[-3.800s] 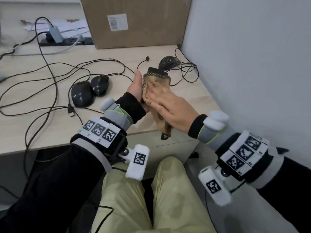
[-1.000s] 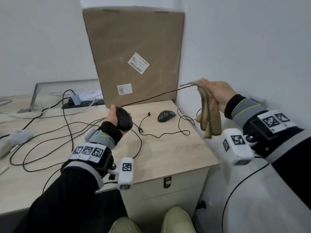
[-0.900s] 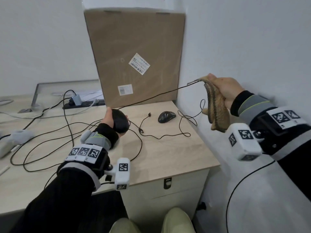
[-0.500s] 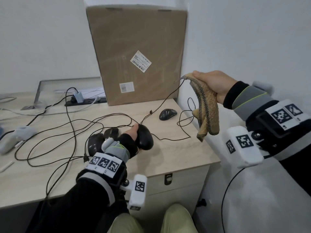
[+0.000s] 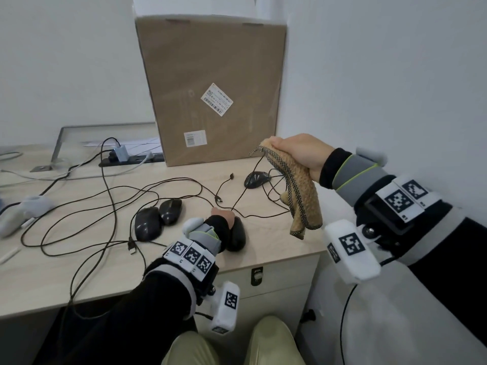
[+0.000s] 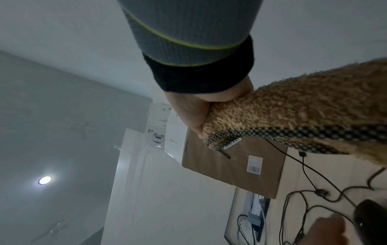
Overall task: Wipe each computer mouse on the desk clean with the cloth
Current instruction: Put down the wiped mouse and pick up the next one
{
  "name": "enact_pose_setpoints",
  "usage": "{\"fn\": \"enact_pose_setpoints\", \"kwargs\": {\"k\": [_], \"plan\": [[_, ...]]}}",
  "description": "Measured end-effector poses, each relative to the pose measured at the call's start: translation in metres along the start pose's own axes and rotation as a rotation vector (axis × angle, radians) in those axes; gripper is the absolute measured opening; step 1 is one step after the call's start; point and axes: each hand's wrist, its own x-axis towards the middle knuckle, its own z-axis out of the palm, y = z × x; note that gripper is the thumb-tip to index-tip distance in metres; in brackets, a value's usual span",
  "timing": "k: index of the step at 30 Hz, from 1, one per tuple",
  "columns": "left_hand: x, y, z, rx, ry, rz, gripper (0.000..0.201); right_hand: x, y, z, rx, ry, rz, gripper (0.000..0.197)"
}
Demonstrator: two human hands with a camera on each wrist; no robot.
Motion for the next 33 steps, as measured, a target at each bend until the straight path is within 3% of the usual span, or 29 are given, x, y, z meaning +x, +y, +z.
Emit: {"fn": "enact_pose_setpoints", "kwargs": {"k": [3, 6, 12, 14, 16, 21, 26, 28, 33], "plan": [[-0.016, 0.015, -0.004, -0.170, 0.001, 0.082, 0.038, -0.003, 0.001, 0.008, -0.037, -0.020, 0.007, 0.035], [-0.036, 0.040, -0.010, -0.556, -0.174, 0.262, 0.030, -0.005, 0.001, 0.014, -0.059, -0.071, 0.000, 0.038], [-0.058, 0.090, -0.029, -0.895, -0.550, 0.237, 0.040, -0.012, 0.008, 0.029, -0.178, -0.175, -0.034, 0.032], [-0.053, 0.103, -0.035, -0.981, -0.552, 0.192, 0.037, -0.013, 0.009, 0.028, -0.307, -0.188, -0.058, 0.038], [-0.043, 0.109, -0.044, -0.924, -0.444, 0.199, 0.038, -0.015, 0.002, 0.019, -0.379, -0.166, -0.067, 0.045], [-0.006, 0.103, -0.073, -0.906, -0.182, 0.179, 0.037, -0.014, -0.025, -0.030, -0.522, 0.045, -0.186, 0.047], [0.020, 0.102, -0.094, -1.034, -0.101, 0.135, 0.028, -0.003, -0.046, -0.068, -0.549, 0.209, -0.253, 0.065], [0.016, 0.105, -0.093, -1.106, -0.139, 0.152, 0.035, 0.001, -0.052, -0.070, -0.529, 0.249, -0.275, 0.064], [-0.032, 0.123, -0.076, -1.032, -0.458, 0.127, 0.078, 0.008, -0.067, -0.057, -0.534, 0.285, -0.303, 0.047]]}}
